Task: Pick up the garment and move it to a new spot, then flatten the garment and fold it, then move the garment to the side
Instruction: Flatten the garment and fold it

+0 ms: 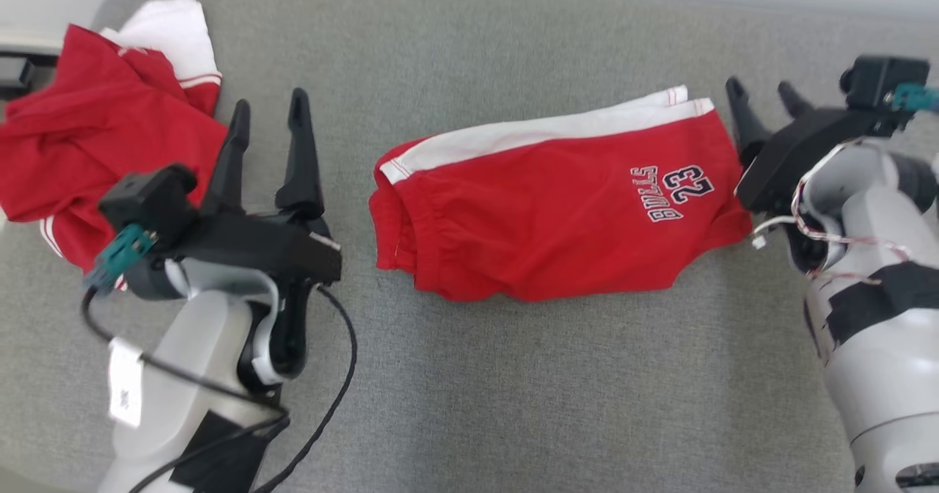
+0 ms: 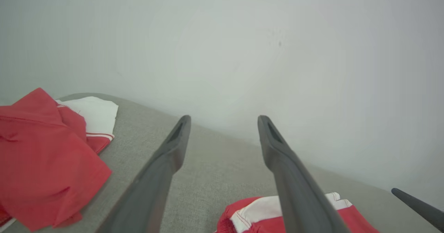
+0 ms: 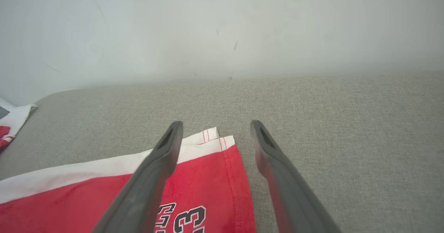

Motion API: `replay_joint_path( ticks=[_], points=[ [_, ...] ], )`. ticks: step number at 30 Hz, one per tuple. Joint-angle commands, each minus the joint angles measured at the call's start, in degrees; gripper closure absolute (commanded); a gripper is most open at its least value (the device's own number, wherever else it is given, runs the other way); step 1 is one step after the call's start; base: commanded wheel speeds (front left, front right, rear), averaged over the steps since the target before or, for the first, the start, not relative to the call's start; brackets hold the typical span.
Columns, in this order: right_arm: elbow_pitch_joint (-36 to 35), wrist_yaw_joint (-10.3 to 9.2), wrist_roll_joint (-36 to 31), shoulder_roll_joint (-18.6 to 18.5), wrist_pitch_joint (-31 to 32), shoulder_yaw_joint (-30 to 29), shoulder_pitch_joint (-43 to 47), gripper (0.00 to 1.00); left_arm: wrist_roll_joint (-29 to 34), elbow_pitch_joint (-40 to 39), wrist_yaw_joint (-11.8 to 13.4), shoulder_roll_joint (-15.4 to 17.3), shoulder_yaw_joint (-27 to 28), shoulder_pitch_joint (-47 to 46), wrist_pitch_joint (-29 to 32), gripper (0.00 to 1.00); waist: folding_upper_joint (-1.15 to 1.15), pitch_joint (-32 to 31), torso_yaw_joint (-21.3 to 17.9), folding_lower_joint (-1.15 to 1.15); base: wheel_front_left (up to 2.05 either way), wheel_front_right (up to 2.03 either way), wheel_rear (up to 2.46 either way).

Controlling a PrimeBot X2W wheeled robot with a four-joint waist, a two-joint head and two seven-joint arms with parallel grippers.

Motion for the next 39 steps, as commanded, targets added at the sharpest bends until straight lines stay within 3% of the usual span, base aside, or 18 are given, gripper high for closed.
replay_joint_path(
  ticks=[1, 6, 12, 15, 28, 39],
  points=[
    [0.49, -0.02, 0.27, 0.07, -0.57, -0.22, 1.02, 0.0, 0.5, -0.91, -0.59, 0.54, 0.66, 1.57, -0.5, 0.0, 0.0, -2.07, -0.23, 0.01, 0.0, 0.0, 0.0],
    [2.56, -0.02, -0.21, 0.52, -1.86, 0.04, 3.39, 0.0, 3.11, -5.12, -2.7, 0.44, 3.52, 7.12, -0.85, 0.0, 0.0, -4.58, -0.38, 0.01, 0.0, 0.0, 0.0],
    [5.51, -0.02, -0.39, 0.67, -2.78, -0.59, 5.81, 0.0, 6.71, -8.51, -8.64, 1.54, 4.46, 14.75, -0.84, 0.0, 0.0, -7.45, -0.44, 0.01, 0.0, 0.0, 0.0],
    [7.01, -0.02, -1.11, 0.46, -2.98, -0.36, 6.89, 0.0, 8.09, -9.8, -10.21, 1.92, 5.73, 18.74, -0.85, 0.0, 0.0, -8.56, -0.5, 0.01, 0.0, 0.0, 0.0],
    [14.61, -0.02, -3.37, 0.18, -2.9, -4.84, 7.81, 0.0, 11.86, -10.22, -13.54, 0.58, 8.18, 29.9, -0.85, 0.0, 0.0, -10.2, 0.27, 0.01, 0.0, 0.0, 0.0],
    [22.27, -0.02, -7.01, -0.21, -0.72, -10.13, 2.92, 0.0, 14.19, -9.76, -14.51, -0.69, 7.57, 29.15, -0.86, 0.0, 0.0, -5.75, 2.33, 0.01, 0.0, 0.0, 0.0]
  ],
)
